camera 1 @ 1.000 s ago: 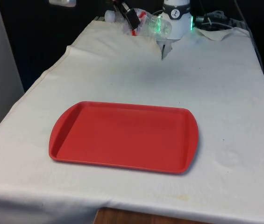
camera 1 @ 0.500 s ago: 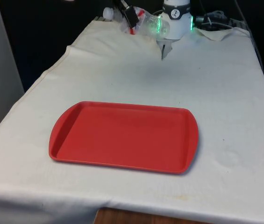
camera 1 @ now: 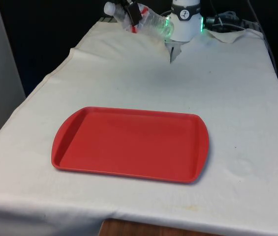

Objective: Place the bottle upright on the tray.

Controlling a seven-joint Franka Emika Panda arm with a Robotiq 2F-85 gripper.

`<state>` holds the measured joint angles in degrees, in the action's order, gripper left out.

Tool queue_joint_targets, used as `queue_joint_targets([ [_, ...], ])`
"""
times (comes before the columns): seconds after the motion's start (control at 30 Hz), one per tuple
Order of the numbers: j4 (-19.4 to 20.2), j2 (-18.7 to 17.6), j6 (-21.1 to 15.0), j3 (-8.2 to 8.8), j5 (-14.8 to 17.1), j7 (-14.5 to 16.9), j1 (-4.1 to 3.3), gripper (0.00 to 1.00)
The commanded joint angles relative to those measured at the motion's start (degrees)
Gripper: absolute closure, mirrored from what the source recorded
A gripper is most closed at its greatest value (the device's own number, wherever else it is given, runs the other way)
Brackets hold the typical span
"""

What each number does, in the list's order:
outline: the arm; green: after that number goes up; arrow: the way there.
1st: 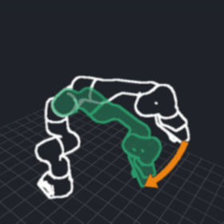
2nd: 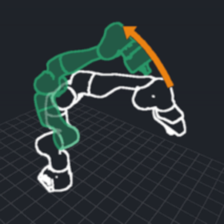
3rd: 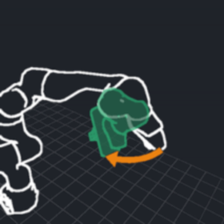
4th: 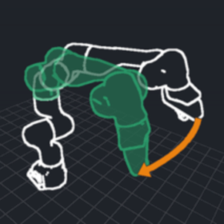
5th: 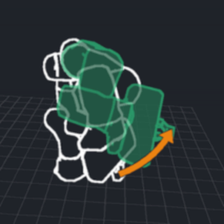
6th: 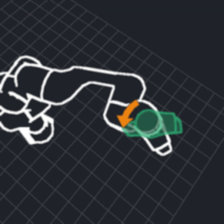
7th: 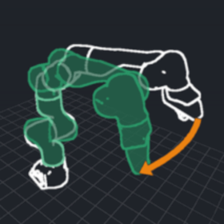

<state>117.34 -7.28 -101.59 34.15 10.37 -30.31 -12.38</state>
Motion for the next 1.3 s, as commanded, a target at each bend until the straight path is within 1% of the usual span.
queue_joint_targets([
  [0.0,0.06,0.00,-1.15,-0.06,-0.69,-0.80,-0.17,0.67],
  [0.13,0.17,-0.11,-2.98,-0.52,-1.83,-2.12,-0.17,0.67],
  [0.17,0.00,-0.23,-2.12,-0.57,-1.49,-1.66,0.00,0.67],
  [0.2,0.17,-0.11,-3.27,-0.57,-2.06,-2.35,-0.17,0.67],
  [0.37,0.29,-0.34,-5.67,-0.97,-3.27,-3.84,-0.17,0.67],
  [0.43,0.34,-0.34,-6.07,-1.03,-3.44,-4.07,-0.17,0.67],
  [0.47,0.23,-0.46,-5.73,-1.20,-3.32,-3.90,0.00,0.67],
  [0.5,0.40,-0.40,-6.99,-1.15,-3.90,-4.64,-0.17,0.67],
  [0.73,0.57,-0.74,-10.43,-1.66,-5.79,-6.88,-0.17,0.67],
  [0.77,0.46,-0.80,-9.28,-1.72,-5.27,-6.25,0.00,0.67],
  [0.8,0.63,-0.74,-10.89,-1.72,-6.02,-7.16,-0.17,0.67],
  [0.9,0.80,-0.92,-12.61,-1.89,-6.88,-8.25,-0.17,0.67],
  [0.97,0.86,-0.92,-12.95,-1.89,-7.10,-8.48,-0.17,0.67],
  [1.07,1.09,-1.03,-14.73,-2.06,-8.08,-9.63,-0.17,0.67],
  [1.1,0.86,-1.09,-13.64,-2.12,-7.62,-9.05,0.00,0.67],
  [1.13,1.09,-1.03,-15.18,-2.06,-8.37,-9.91,-0.17,0.67],
  [1.17,1.32,-1.03,-16.10,-2.12,-8.88,-10.49,-0.17,0.67],
  [1.27,1.55,-1.03,-17.53,-2.23,-9.68,-11.40,-0.17,0.67],
])
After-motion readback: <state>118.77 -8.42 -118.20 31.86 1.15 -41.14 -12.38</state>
